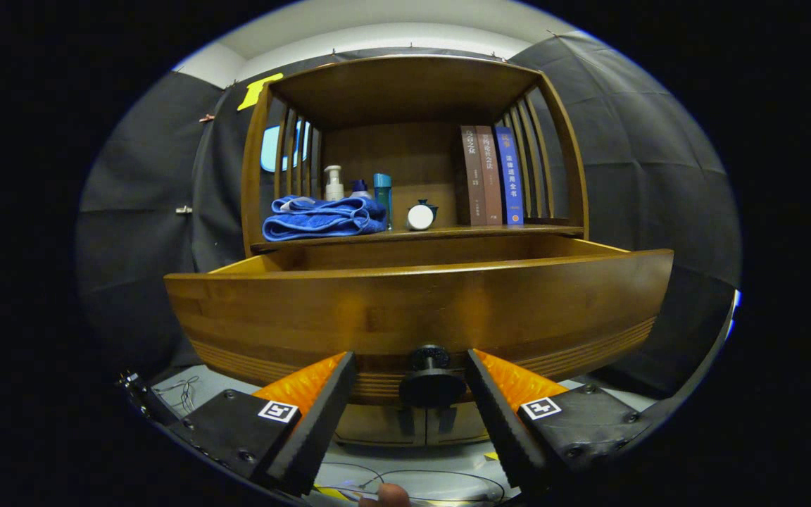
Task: Pull open the drawer, take out the items inside it, and place them on the countertop above the cabinet.
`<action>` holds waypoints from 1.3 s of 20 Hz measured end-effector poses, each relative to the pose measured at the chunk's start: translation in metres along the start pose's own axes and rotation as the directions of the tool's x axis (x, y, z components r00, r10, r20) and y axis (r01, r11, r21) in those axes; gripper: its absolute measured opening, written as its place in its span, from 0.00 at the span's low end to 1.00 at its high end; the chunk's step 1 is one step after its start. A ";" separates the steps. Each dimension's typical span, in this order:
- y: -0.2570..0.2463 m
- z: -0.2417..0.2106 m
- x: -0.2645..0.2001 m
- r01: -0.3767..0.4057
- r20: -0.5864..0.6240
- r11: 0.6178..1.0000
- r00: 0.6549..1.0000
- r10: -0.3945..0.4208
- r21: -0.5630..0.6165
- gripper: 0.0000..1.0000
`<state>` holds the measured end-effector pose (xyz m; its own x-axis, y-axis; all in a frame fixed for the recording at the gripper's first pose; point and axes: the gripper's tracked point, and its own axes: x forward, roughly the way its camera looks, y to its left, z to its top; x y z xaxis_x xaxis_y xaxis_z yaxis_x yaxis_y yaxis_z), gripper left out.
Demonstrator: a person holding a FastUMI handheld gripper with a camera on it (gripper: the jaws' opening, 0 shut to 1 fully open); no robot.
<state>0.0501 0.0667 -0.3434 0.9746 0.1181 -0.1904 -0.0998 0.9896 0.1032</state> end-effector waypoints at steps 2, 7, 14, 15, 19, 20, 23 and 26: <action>-0.004 -0.002 0.001 0.009 -0.003 1.000 1.000 -0.009 0.014 0.99; -0.006 0.001 0.001 0.034 -0.010 0.999 0.999 -0.034 -0.008 0.98; -0.008 0.016 0.033 0.021 0.001 0.999 1.000 -0.021 -0.034 0.98; -0.008 0.013 0.038 0.021 -0.016 0.999 1.000 -0.022 -0.033 0.98; -0.006 0.018 0.067 0.026 -0.027 0.999 0.999 -0.026 -0.035 0.98; -0.006 0.020 0.074 0.026 -0.027 0.999 0.999 -0.027 -0.034 0.98; -0.005 0.023 0.095 0.027 -0.026 0.999 0.999 -0.027 -0.026 0.98; -0.006 0.026 0.121 0.032 -0.031 0.999 0.999 -0.032 -0.023 0.98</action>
<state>0.1733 0.0733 -0.3420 0.9705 0.0885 -0.2243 -0.0733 0.9945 0.0750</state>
